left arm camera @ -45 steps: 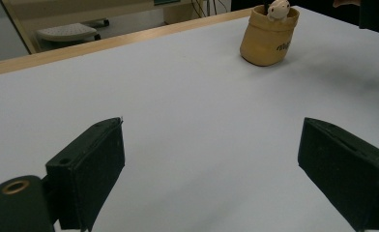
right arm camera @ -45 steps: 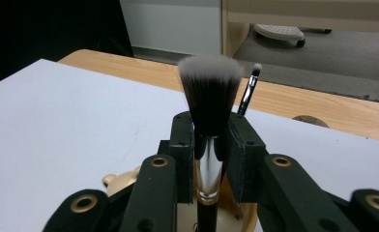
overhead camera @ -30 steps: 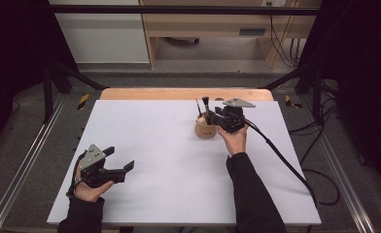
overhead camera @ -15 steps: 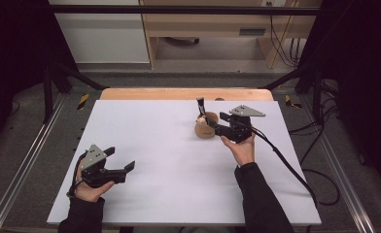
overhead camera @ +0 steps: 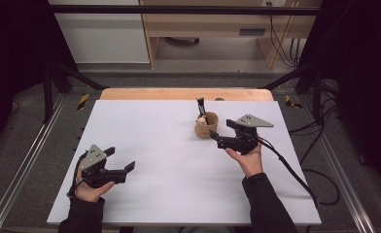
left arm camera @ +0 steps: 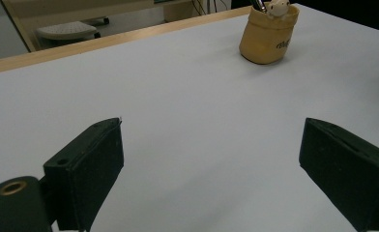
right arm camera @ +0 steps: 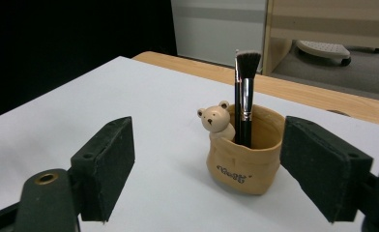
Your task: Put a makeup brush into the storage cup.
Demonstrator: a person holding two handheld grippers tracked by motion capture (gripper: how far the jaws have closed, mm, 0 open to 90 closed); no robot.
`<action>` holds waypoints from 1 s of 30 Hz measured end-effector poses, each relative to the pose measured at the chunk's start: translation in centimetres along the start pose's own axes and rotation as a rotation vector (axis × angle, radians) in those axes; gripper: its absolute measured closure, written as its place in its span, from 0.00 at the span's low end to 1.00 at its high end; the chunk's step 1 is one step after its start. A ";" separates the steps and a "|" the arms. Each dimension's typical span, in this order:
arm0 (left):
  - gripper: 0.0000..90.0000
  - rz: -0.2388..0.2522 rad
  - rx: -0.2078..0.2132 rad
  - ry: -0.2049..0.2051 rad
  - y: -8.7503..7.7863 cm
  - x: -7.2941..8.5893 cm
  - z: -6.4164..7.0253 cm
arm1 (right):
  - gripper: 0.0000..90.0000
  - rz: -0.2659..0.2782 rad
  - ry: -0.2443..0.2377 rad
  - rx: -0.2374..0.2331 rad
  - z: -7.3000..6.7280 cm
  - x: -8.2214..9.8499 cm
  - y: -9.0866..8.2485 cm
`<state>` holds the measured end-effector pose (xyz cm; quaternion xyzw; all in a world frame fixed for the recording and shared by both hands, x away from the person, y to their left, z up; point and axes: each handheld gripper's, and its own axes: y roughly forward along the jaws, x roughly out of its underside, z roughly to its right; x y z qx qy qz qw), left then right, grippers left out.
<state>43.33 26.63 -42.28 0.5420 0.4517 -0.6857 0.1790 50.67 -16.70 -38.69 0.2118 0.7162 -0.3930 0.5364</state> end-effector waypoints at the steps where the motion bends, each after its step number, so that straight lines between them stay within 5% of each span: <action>1: 0.09 0.000 0.000 -0.001 0.0 0.0 0.0 | 0.21 0.000 0.003 0.002 -0.1 0.0 -0.1; 30: 0.08 -0.008 -0.001 -0.005 0.0 0.0 0.1 | 0.07 0.014 0.000 -0.017 -0.5 1.7 -4.2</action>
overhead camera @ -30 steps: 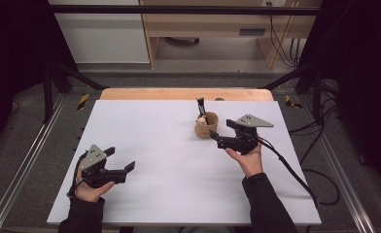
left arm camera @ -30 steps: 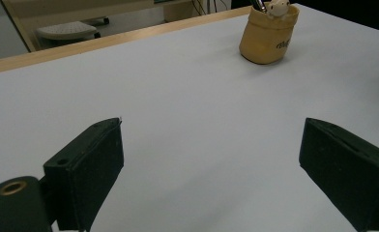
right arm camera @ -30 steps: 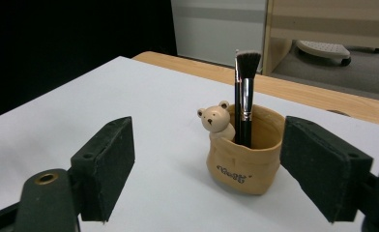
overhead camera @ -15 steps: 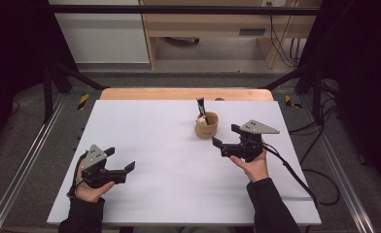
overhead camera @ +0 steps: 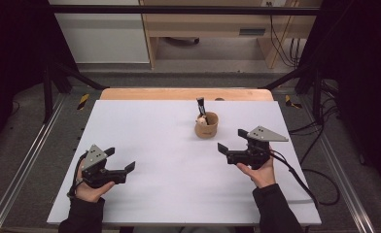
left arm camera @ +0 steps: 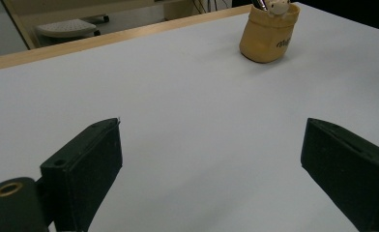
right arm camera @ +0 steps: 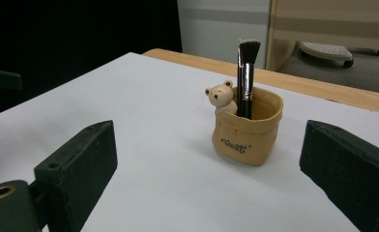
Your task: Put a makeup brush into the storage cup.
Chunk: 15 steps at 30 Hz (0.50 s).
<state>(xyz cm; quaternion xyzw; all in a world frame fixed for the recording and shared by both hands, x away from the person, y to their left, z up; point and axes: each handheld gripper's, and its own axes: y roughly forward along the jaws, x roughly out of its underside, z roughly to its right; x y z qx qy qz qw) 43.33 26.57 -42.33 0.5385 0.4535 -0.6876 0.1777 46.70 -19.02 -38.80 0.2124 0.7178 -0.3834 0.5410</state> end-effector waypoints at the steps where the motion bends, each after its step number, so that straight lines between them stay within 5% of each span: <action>1: 0.08 -0.001 0.001 -0.002 0.0 0.0 0.0 | 0.07 0.001 0.002 0.001 0.0 0.1 -0.1; 15: 0.07 -0.001 0.000 -0.003 0.0 0.0 0.0 | 0.06 -0.006 0.000 0.026 0.5 1.5 -2.0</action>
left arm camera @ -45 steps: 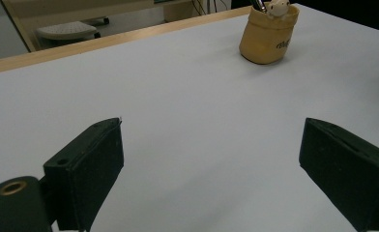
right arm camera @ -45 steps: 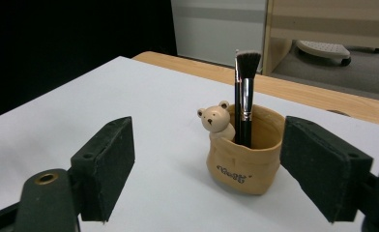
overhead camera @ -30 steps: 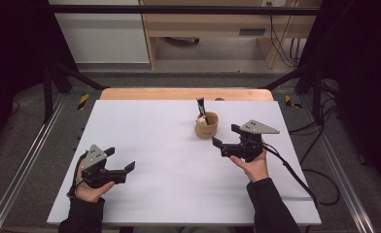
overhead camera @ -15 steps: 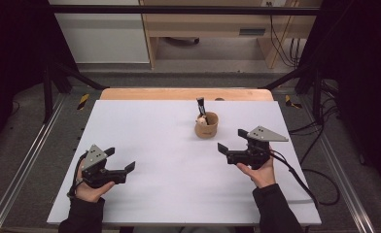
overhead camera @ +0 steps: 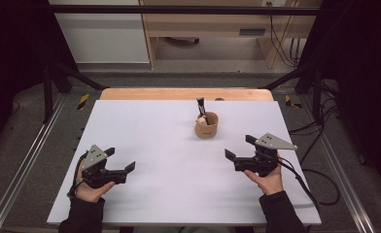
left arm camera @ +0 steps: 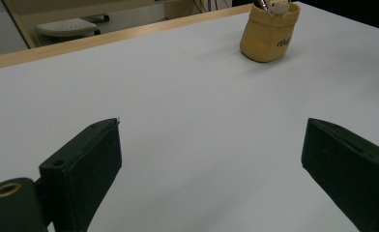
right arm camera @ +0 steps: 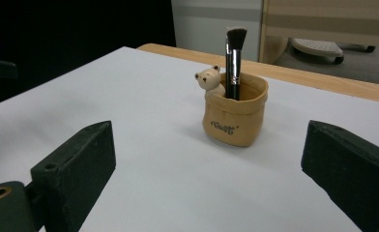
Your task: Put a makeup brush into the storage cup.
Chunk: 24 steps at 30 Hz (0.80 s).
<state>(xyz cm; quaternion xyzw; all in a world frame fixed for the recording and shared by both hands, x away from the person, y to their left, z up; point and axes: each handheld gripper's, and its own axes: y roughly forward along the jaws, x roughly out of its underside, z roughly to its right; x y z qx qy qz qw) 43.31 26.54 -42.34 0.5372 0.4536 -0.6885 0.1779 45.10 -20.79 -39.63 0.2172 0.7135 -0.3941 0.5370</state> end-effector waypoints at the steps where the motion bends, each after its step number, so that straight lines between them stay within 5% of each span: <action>1: 0.07 0.000 0.000 0.000 0.0 0.0 0.0 | 0.06 -0.003 0.001 0.000 0.1 0.1 -0.2; 24: 0.07 -0.004 0.000 0.001 0.2 0.2 0.2 | 0.07 -0.011 0.041 0.042 1.4 2.6 -2.5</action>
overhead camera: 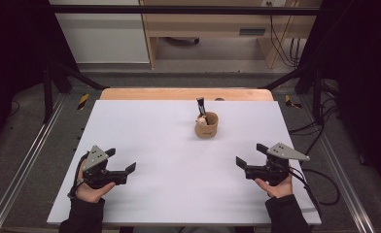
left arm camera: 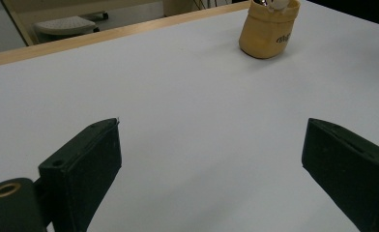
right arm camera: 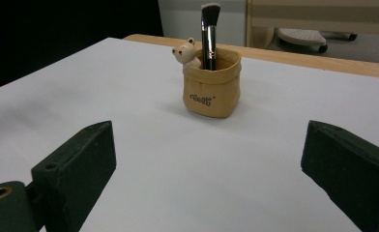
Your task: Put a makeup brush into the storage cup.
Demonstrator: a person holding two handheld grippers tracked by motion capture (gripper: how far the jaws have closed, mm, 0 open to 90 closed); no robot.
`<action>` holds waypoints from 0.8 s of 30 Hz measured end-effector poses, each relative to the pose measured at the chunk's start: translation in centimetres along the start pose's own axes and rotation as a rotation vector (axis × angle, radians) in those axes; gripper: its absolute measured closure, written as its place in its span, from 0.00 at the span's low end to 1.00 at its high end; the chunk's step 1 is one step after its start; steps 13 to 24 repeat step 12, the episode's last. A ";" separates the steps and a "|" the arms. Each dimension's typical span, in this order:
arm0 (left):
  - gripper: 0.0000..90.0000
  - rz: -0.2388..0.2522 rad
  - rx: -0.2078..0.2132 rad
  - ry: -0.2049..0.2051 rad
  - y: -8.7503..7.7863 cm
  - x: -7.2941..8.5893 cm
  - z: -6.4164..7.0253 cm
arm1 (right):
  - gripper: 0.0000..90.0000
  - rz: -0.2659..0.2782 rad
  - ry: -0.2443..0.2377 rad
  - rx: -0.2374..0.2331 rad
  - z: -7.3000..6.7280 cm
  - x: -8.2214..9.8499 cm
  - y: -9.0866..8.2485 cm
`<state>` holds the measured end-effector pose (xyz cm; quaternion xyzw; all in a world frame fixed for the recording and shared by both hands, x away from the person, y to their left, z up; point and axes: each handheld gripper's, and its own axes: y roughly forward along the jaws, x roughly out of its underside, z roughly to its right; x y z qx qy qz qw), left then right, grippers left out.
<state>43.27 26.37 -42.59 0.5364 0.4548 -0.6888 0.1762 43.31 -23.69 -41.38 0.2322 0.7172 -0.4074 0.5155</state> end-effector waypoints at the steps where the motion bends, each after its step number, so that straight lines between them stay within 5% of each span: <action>1: 0.07 -0.001 -0.001 0.001 0.0 0.0 0.0 | 0.07 -0.001 0.000 0.001 0.1 0.0 -0.1; 24: 0.07 0.002 -0.004 -0.002 -0.2 0.1 -0.1 | 0.07 -0.001 -0.008 0.011 0.2 0.3 -0.4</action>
